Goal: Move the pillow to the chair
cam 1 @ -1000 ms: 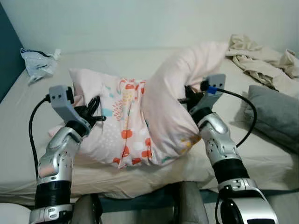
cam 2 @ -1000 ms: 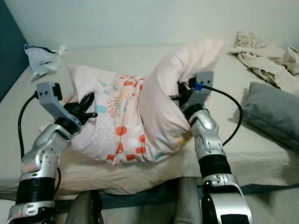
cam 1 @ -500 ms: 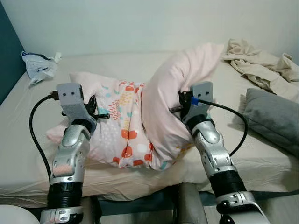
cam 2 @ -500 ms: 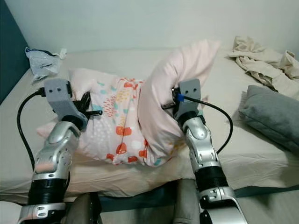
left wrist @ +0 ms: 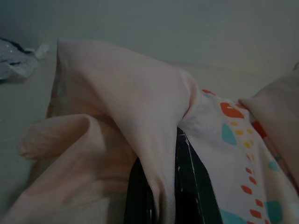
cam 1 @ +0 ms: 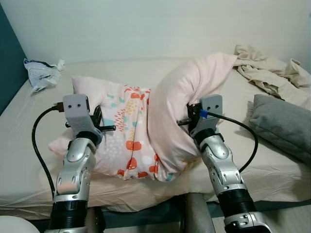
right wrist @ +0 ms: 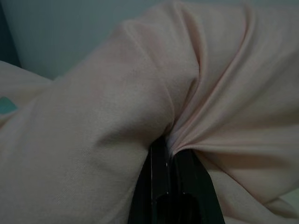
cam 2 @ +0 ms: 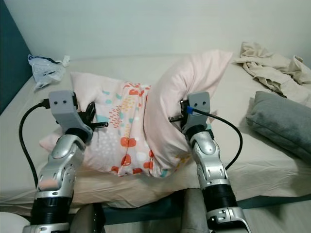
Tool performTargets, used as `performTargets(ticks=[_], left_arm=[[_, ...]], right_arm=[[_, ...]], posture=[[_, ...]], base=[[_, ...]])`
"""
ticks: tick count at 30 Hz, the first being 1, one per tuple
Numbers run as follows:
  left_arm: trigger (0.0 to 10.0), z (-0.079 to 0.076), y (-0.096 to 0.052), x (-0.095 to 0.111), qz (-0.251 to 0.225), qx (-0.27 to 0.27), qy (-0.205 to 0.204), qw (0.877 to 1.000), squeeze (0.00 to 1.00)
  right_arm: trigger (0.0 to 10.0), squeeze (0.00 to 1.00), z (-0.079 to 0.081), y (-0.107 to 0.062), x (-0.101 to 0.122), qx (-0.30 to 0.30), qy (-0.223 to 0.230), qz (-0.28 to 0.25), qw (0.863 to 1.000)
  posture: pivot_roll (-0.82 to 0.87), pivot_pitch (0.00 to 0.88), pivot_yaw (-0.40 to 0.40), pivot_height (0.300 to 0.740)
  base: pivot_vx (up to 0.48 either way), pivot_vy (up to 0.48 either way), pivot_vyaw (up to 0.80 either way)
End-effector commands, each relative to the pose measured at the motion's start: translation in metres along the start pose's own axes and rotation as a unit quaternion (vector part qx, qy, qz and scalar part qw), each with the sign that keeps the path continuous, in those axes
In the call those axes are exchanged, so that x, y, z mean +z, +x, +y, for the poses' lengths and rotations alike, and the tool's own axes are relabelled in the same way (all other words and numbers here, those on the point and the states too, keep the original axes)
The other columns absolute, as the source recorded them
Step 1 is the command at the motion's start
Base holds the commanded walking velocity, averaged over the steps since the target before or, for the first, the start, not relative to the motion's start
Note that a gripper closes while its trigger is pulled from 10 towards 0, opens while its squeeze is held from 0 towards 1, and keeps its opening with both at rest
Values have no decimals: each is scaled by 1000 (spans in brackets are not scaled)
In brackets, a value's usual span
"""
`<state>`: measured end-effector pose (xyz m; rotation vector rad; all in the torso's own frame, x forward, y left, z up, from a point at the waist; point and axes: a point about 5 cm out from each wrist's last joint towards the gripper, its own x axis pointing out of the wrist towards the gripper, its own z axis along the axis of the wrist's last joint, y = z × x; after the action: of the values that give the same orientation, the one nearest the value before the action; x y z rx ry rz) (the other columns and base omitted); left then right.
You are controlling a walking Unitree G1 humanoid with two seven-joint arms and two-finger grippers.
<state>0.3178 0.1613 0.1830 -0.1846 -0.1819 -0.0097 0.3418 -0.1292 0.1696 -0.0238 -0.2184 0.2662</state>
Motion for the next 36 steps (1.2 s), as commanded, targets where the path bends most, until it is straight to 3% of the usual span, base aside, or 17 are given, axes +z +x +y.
performTargets(ticks=[1, 5, 19, 36], left_arm=[[10000, -15, -2, 7, -24, -36, -12, 999, 0], [10000, -21, -4, 9, -34, -57, -18, 998, 0], [10000, -21, -8, 5, -32, -67, 26, 997, 0], [10000, -15, -11, 4, -28, -46, 24, 998, 0]], right_arm=[[10000, 0, 15, -1, -6, 27, 9, 14, 999], [10000, 0, 18, -1, -7, 31, 11, 19, 999], [10000, 0, 19, -1, -6, 32, 12, 24, 999], [10000, 0, 20, -2, -6, 40, 12, 28, 999]], posture=[[10, 28, -6, 533], [13, 31, -5, 553], [18, 45, -12, 613], [23, 55, -21, 683]], base=[[0, 0, 0], [0, 0, 0], [0, 0, 0], [0, 0, 0]])
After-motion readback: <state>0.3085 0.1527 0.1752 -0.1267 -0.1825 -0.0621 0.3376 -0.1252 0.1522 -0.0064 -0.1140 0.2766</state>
